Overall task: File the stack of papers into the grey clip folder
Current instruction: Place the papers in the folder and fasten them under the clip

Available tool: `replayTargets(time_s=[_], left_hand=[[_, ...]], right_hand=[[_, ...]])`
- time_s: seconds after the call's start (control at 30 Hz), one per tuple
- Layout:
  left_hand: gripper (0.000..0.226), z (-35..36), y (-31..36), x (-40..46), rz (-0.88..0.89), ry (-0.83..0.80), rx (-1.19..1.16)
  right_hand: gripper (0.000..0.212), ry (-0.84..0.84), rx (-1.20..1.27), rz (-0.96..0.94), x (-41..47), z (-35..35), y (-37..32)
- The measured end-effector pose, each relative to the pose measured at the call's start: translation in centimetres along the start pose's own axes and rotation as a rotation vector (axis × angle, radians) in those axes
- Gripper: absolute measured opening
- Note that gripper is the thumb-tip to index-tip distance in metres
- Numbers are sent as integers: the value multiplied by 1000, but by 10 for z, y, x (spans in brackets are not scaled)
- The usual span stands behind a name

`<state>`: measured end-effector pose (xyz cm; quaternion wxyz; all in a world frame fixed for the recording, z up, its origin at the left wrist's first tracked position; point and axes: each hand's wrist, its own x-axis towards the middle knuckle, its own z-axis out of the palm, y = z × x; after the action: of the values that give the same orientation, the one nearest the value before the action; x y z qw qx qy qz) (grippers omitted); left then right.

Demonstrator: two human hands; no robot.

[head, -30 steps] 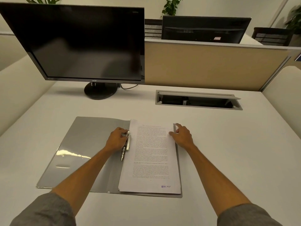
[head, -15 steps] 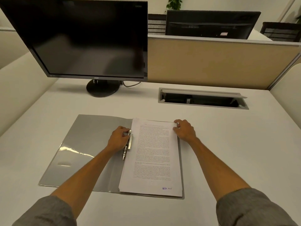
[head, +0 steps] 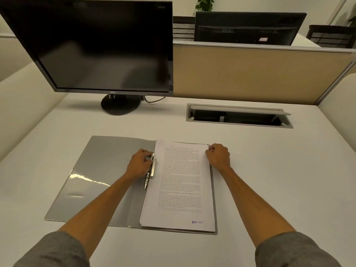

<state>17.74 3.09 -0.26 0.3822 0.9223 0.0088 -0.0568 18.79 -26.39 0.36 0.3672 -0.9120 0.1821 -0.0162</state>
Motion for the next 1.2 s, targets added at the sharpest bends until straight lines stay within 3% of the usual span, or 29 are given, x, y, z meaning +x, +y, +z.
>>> replayTargets(time_s=[0.3, 0.47, 0.57, 0.8, 1.2], left_hand=[[31, -3, 4, -2, 16, -15, -29], [31, -3, 4, -3, 22, -18, -13], [30, -3, 5, -3, 20, -15, -2], [30, -4, 7, -5, 21, -15, 3], [30, -7, 10, -5, 5, -27, -2]], right_hand=[[22, 7, 110, 41, -1, 1, 3], [43, -134, -57, -75, 2, -1, -2], [40, -188, -152, -123, 9, -1, -1], [29, -88, -119, -134, 7, 1, 1], [30, -98, -69, -73, 7, -3, 0]])
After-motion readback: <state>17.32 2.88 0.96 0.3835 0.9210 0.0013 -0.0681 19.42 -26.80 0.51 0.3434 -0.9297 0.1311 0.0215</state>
